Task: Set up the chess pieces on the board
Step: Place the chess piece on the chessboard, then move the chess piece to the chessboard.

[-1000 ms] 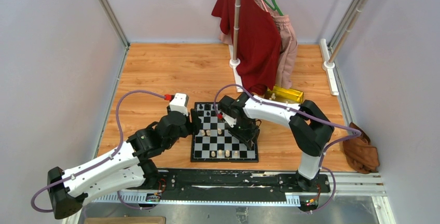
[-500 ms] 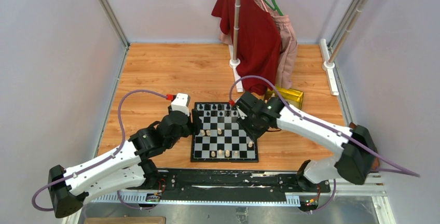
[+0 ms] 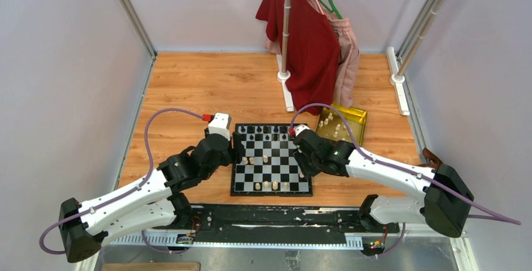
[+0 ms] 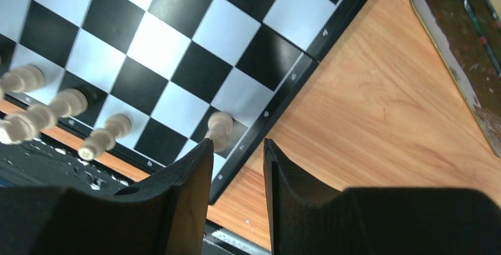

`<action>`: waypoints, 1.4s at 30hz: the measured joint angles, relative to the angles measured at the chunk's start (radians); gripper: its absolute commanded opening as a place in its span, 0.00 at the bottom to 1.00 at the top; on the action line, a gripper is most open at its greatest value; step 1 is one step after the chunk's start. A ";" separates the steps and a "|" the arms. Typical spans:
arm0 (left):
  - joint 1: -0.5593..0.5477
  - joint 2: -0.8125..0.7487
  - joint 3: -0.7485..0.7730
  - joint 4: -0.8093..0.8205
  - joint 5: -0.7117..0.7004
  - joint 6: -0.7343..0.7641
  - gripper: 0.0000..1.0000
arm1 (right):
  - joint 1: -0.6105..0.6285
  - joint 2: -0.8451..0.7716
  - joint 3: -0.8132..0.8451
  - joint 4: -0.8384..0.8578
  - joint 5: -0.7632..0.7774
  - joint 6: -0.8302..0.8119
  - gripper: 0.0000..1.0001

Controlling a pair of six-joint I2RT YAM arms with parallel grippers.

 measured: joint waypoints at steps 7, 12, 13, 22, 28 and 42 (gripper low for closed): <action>0.000 0.010 0.000 0.000 0.000 -0.002 0.65 | 0.004 0.037 -0.002 0.080 0.003 0.006 0.40; 0.000 0.011 0.000 0.000 0.000 -0.002 0.65 | 0.005 0.059 -0.002 0.100 0.003 0.007 0.35; 0.000 0.011 0.000 0.000 0.000 -0.003 0.65 | 0.005 0.060 -0.002 0.103 0.003 0.008 0.35; 0.000 0.019 0.000 0.000 0.000 -0.002 0.65 | 0.022 0.066 -0.005 0.108 0.002 0.021 0.33; 0.000 0.020 0.000 0.000 0.000 -0.003 0.65 | 0.054 0.066 -0.013 0.105 0.003 0.040 0.32; 0.000 0.020 0.000 0.000 0.002 -0.003 0.65 | 0.069 0.066 -0.034 0.092 0.028 0.076 0.07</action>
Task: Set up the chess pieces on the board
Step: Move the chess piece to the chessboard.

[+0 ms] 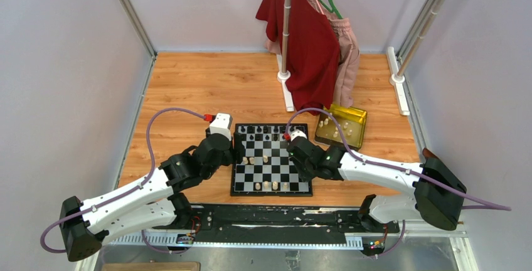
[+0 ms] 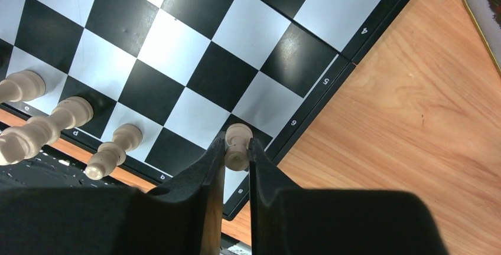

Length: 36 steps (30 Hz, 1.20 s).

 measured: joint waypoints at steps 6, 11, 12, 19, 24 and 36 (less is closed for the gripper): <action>0.000 0.000 0.000 0.000 0.007 -0.003 0.65 | 0.013 -0.004 0.000 -0.011 0.011 0.014 0.03; 0.000 0.001 0.000 0.000 0.010 -0.004 0.65 | 0.045 -0.025 0.000 -0.051 0.026 0.028 0.03; 0.000 0.001 0.000 0.000 0.010 -0.004 0.65 | 0.055 -0.032 0.000 -0.061 0.030 0.034 0.03; 0.000 0.003 0.000 0.000 0.010 -0.004 0.65 | 0.135 -0.056 0.000 -0.106 0.054 0.079 0.03; 0.000 0.003 0.000 0.000 0.010 -0.004 0.65 | 0.167 -0.056 0.000 -0.120 0.065 0.111 0.03; 0.000 0.003 0.000 0.000 0.013 -0.006 0.65 | 0.175 -0.062 -0.024 -0.122 0.080 0.142 0.29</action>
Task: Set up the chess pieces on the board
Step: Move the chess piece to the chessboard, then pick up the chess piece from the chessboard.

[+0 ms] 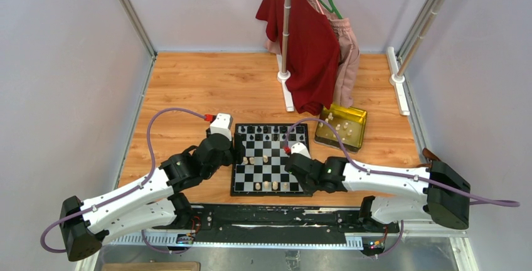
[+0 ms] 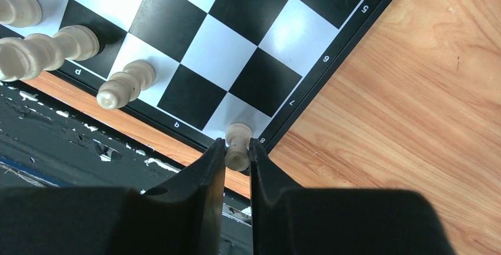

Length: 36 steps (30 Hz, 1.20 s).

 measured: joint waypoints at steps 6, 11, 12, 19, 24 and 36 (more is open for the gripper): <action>0.000 0.000 0.000 0.000 0.001 0.000 0.65 | 0.003 -0.008 -0.003 0.001 0.002 0.000 0.49; 0.000 0.002 0.000 0.000 0.001 0.000 0.65 | 0.013 -0.011 0.034 -0.031 0.015 -0.021 0.51; 0.000 0.004 0.000 0.000 0.000 0.000 0.65 | 0.013 -0.011 0.052 -0.040 0.019 -0.026 0.51; 0.000 0.014 0.001 0.000 -0.009 0.004 0.65 | 0.013 -0.007 0.200 -0.071 0.060 -0.096 0.52; 0.000 0.014 0.004 -0.002 -0.045 0.004 0.65 | 0.012 0.047 0.285 -0.064 0.079 -0.194 0.51; 0.040 -0.074 -0.046 -0.005 -0.125 -0.019 0.65 | -0.074 0.243 0.332 0.109 -0.060 -0.436 0.47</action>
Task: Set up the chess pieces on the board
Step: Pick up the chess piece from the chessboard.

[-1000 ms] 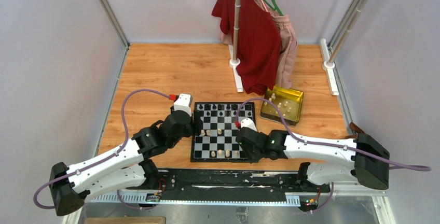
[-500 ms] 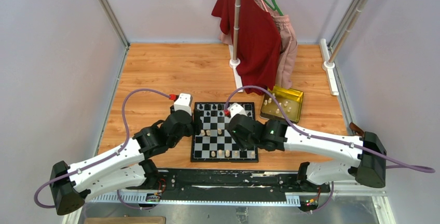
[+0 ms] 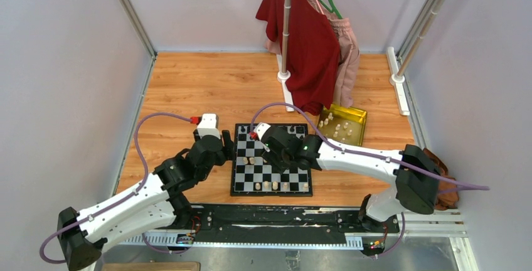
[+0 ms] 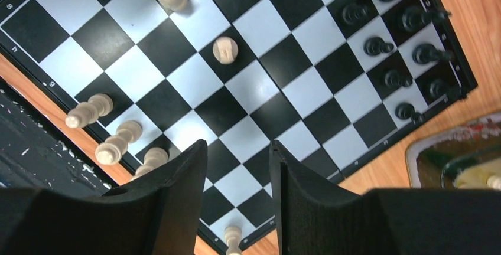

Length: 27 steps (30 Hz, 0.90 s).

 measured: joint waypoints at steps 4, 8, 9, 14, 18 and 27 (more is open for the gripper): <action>0.068 -0.042 -0.038 0.005 0.027 -0.010 0.64 | -0.016 0.061 0.023 0.049 -0.048 -0.044 0.45; 0.102 -0.058 -0.061 0.014 0.060 -0.022 0.64 | -0.034 0.107 0.035 0.089 -0.090 -0.072 0.42; 0.105 -0.058 -0.063 0.014 0.065 -0.023 0.64 | -0.040 0.117 0.037 0.097 -0.102 -0.078 0.42; 0.119 -0.058 -0.068 0.028 0.087 -0.027 0.64 | -0.063 0.153 0.048 0.128 -0.135 -0.089 0.40; 0.129 -0.058 -0.068 0.033 0.100 -0.027 0.64 | -0.071 0.181 0.068 0.145 -0.168 -0.098 0.39; 0.148 -0.058 -0.070 0.039 0.121 -0.026 0.64 | -0.084 0.238 0.098 0.167 -0.214 -0.122 0.30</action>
